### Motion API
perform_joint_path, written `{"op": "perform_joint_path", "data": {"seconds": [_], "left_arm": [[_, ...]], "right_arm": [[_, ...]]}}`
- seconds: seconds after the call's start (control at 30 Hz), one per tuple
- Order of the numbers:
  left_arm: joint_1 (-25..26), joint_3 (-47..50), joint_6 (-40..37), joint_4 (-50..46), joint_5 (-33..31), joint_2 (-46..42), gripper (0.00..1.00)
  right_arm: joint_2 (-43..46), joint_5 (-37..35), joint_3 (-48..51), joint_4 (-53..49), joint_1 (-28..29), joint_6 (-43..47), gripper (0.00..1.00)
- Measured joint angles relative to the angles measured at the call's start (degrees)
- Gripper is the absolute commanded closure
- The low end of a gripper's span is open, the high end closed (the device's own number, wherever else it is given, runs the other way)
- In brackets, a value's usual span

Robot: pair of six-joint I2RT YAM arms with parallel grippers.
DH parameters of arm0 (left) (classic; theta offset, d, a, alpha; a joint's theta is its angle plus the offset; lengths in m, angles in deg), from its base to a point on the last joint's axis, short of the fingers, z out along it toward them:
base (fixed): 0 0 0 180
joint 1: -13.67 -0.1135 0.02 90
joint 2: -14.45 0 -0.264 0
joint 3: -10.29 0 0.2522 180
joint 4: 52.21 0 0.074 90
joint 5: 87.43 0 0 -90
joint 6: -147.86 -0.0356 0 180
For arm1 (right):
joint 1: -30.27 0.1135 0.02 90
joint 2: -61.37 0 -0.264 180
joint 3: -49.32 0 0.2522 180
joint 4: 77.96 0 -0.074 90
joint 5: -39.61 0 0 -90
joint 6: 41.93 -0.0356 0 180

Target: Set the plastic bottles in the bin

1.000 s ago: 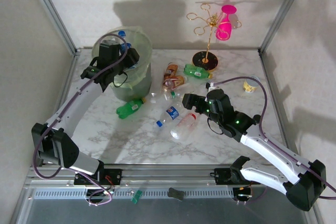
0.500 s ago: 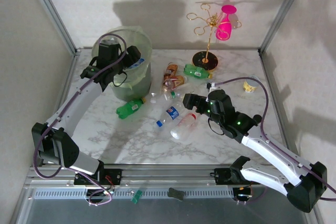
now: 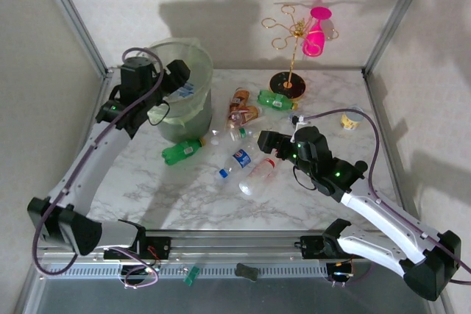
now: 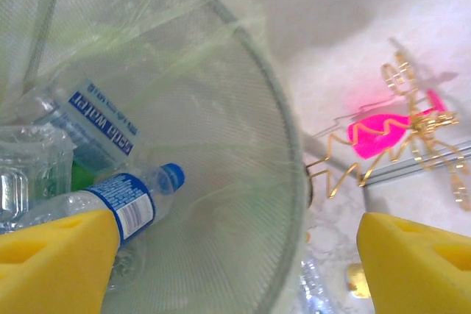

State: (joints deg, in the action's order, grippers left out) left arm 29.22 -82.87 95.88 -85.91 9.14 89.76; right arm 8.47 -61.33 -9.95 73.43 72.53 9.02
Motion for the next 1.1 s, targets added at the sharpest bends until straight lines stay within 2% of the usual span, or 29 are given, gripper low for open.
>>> {"op": "perform_joint_path", "data": {"seconds": [0.2, 0.4, 0.7, 0.87, 0.97, 1.1], "left_arm": [[0.0, 1.4, -0.7, 2.3, 2.3, -6.1, 0.19], [0.9, 8.7, -1.6, 6.3, 7.1, -13.0, 0.21], [6.7, 20.0, -2.4, 8.2, 10.5, -19.6, 0.22], [10.3, 26.7, -1.7, 7.2, 6.1, -23.8, 0.20], [10.5, 29.5, -1.1, 5.9, 1.5, -26.2, 0.18], [10.5, 30.6, -0.5, 4.3, -4.0, -25.3, 0.12]], "right_arm": [[0.0, 0.0, 0.0, 0.0, 0.0, -0.6, 0.03], [-0.3, 0.0, 0.0, 0.0, 0.0, -0.8, 0.04], [-2.1, 0.0, 0.0, 0.0, 0.0, -0.8, 0.04], [-4.0, 0.0, 0.0, 0.1, 0.0, -0.8, 0.04], [-5.0, 0.1, 0.0, 0.2, 0.0, -0.9, 0.04], [-5.9, 0.4, 0.0, 0.8, 0.0, -1.0, 0.04]]}}
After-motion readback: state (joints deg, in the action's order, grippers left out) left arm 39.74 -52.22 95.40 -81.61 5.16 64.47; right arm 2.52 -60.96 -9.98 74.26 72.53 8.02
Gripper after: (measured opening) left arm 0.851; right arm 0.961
